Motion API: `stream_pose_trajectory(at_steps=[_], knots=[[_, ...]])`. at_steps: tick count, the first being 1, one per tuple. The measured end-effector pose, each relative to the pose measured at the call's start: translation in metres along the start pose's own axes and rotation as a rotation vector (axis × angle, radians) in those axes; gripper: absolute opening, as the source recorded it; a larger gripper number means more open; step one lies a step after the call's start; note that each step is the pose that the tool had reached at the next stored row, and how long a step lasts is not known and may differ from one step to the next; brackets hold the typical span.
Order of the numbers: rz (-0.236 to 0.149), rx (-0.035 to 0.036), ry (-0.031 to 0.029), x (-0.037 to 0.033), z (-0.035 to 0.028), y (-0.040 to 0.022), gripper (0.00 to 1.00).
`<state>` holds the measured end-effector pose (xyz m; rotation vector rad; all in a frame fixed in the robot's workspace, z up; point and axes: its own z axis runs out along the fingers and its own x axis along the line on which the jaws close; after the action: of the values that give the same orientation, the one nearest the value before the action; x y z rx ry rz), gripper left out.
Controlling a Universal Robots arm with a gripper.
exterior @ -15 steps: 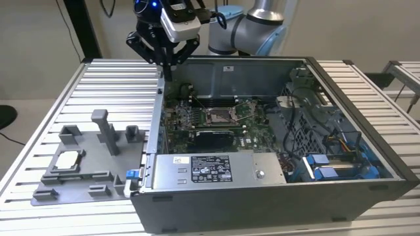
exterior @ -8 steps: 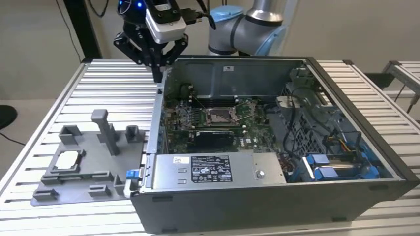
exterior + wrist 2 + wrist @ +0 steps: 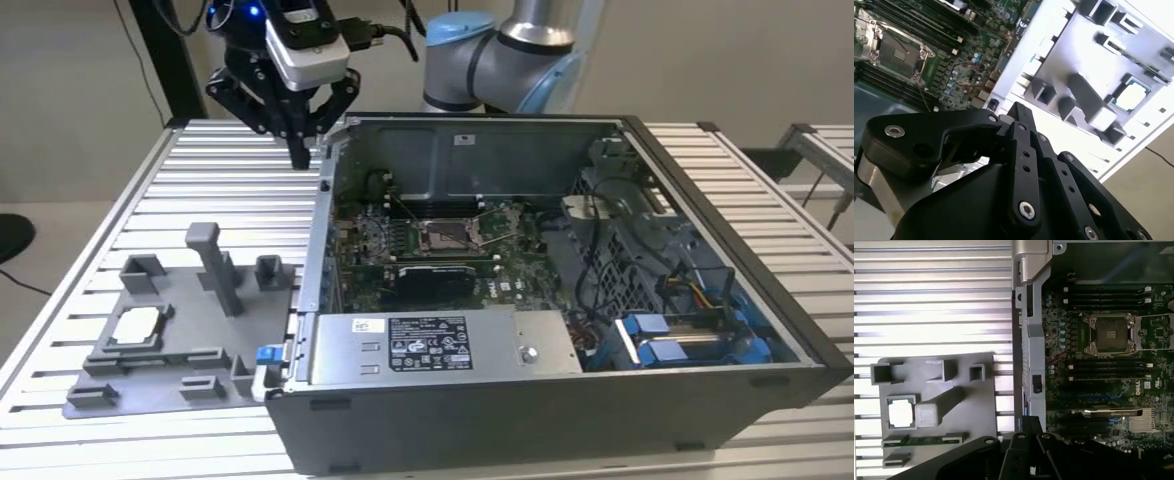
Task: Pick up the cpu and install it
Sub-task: 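Reach for the cpu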
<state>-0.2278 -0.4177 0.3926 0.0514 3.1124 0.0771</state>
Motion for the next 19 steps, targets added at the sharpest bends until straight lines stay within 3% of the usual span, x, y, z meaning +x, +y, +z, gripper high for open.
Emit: stream_pose_trajectory(at_steps=[10, 19], knots=[[-0.016, -0.0005, -0.0003, 0.0297, -0.0011, -0.0058, 0.00], [-0.023, -0.0007, 0.0000, 0.0570, -0.0017, -0.0067, 0.00]])
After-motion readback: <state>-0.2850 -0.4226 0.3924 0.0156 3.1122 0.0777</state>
